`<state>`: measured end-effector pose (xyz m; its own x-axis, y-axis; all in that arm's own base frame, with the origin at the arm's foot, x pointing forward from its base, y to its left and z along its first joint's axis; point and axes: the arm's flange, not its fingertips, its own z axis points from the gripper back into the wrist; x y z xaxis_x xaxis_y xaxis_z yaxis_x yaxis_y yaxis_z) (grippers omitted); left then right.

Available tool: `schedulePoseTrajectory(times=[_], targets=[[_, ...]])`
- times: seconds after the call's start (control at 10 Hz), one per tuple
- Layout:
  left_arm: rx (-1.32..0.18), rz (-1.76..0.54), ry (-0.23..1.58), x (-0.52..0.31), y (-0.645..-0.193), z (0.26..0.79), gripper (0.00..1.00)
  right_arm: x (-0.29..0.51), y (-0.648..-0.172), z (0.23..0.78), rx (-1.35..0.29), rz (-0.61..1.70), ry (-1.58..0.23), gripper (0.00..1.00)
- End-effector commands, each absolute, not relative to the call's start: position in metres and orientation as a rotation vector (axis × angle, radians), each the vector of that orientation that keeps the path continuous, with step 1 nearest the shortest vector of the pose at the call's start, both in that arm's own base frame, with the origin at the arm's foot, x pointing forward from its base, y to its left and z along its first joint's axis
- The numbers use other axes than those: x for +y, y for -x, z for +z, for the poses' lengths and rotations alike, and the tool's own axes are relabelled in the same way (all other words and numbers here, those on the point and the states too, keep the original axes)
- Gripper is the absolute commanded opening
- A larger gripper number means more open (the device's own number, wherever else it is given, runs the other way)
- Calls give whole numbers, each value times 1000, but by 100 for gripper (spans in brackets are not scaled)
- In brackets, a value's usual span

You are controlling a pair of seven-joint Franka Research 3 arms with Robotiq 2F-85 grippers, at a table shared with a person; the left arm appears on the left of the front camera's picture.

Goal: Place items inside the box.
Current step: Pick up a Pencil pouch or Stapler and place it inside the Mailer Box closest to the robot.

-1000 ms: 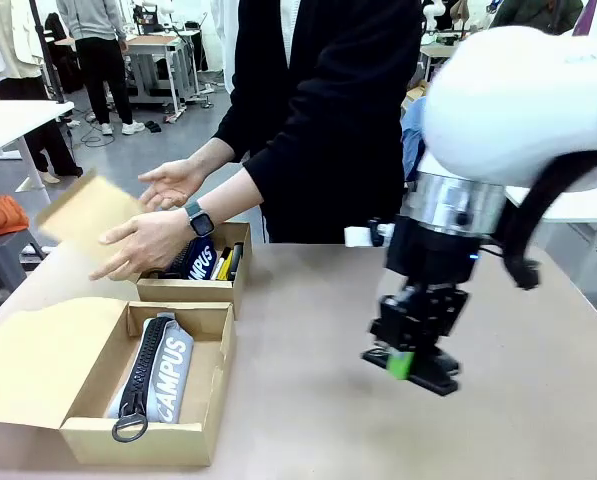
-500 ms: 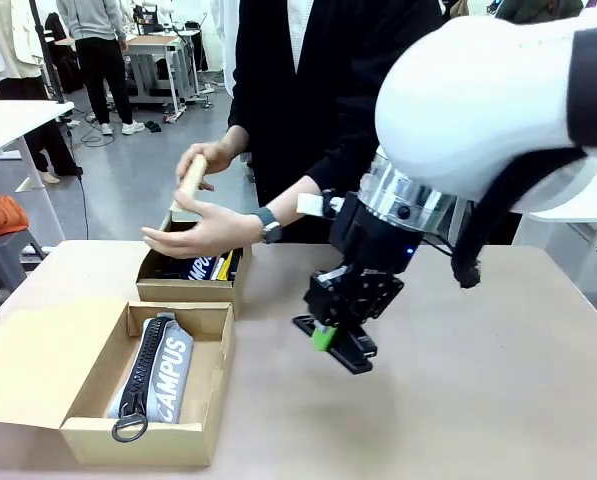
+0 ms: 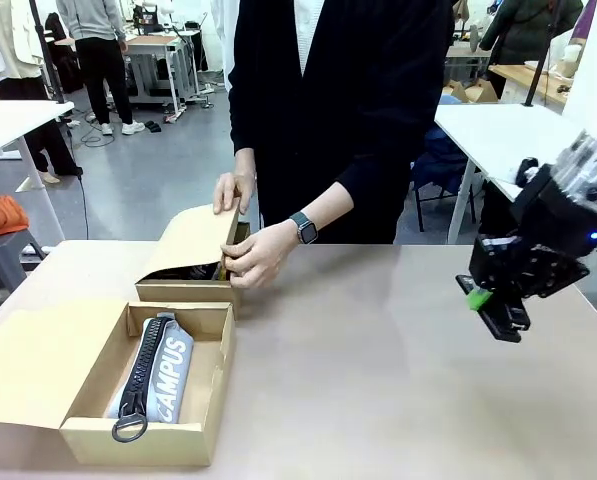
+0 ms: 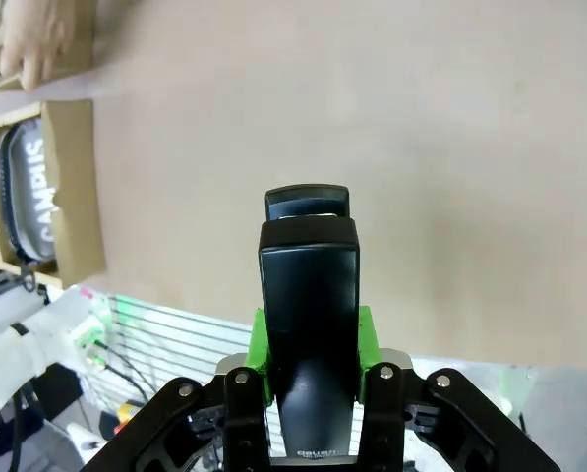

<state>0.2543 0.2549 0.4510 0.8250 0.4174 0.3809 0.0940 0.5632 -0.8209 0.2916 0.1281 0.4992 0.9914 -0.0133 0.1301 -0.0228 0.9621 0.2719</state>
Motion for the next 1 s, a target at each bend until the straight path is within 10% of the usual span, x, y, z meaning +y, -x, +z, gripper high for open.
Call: schedulePoseTrajectory(times=[0.0,0.9], targets=[[-611,189,977,254,-255,451,100,140,-295,490,-127,46,-275,37],[-611,189,977,254,-255,451,100,261,-302,507,-141,-12,-316,37]])
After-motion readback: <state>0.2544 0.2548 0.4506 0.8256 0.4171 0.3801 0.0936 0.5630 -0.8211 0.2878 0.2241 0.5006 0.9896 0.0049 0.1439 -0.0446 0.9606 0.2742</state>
